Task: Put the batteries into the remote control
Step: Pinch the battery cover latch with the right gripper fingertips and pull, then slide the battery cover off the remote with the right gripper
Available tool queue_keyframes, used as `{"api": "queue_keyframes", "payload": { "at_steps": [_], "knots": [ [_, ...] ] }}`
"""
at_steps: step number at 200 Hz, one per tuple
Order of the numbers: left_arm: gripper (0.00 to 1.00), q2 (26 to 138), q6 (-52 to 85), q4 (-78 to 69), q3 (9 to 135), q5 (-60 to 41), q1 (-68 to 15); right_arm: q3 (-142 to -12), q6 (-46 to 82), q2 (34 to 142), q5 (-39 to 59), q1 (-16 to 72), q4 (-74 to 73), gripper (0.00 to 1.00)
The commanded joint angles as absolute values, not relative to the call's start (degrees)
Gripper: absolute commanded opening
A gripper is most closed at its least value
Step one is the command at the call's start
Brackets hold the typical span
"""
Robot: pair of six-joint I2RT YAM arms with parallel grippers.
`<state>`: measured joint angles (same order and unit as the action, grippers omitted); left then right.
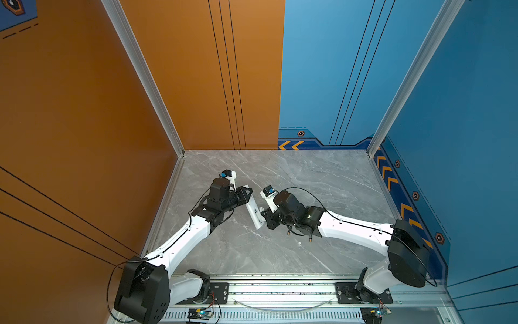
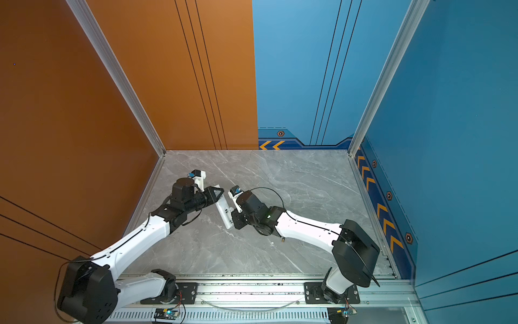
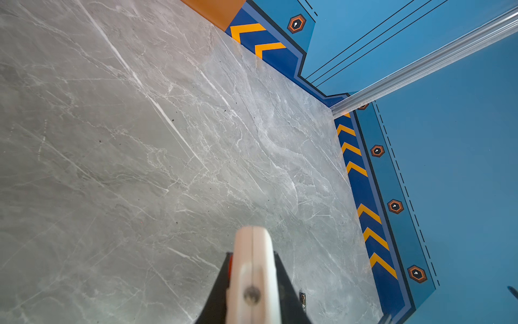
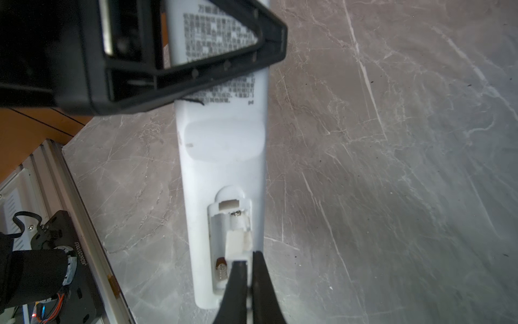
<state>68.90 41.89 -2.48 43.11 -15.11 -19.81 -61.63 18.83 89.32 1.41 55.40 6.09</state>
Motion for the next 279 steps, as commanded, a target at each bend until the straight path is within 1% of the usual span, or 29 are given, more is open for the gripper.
{"api": "queue_keyframes", "payload": {
  "at_steps": [1, 25, 58, 99, 140, 185, 227, 279],
  "knots": [
    [0.0, 69.4, 41.9, -4.4, 42.4, -16.6, -19.2, -63.3, 17.2, 87.2, -1.5, 55.6, 8.8, 0.0],
    [0.0, 69.1, 41.7, -4.1, 42.2, -16.6, -18.5, -62.9, 16.5, 86.8, -3.8, 55.0, 10.6, 0.0],
    [0.0, 67.6, 41.1, -2.9, 41.3, -17.2, -16.7, -63.3, 13.9, 86.2, -7.5, 51.9, 16.6, 0.0],
    [0.0, 66.2, 40.7, -2.3, 40.3, -18.4, -14.9, -65.9, 9.8, 88.7, -13.6, 49.0, 24.3, 0.0],
    [0.0, 65.4, 40.3, -2.0, 39.7, -19.4, -14.1, -68.4, 7.8, 94.3, -19.5, 46.3, 28.5, 0.0],
    [0.0, 64.3, 40.3, -2.3, 38.7, -20.0, -13.4, -74.0, 6.3, 103.4, -26.0, 45.5, 33.1, 0.0],
    [0.0, 63.6, 39.9, -2.0, 38.3, -21.4, -11.6, -77.0, 5.5, 109.8, -29.4, 44.8, 34.7, 0.0],
    [0.0, 62.9, 40.0, -2.1, 37.9, -22.3, -10.1, -77.8, 6.2, 114.4, -30.1, 44.6, 34.9, 0.01]
  ]
}}
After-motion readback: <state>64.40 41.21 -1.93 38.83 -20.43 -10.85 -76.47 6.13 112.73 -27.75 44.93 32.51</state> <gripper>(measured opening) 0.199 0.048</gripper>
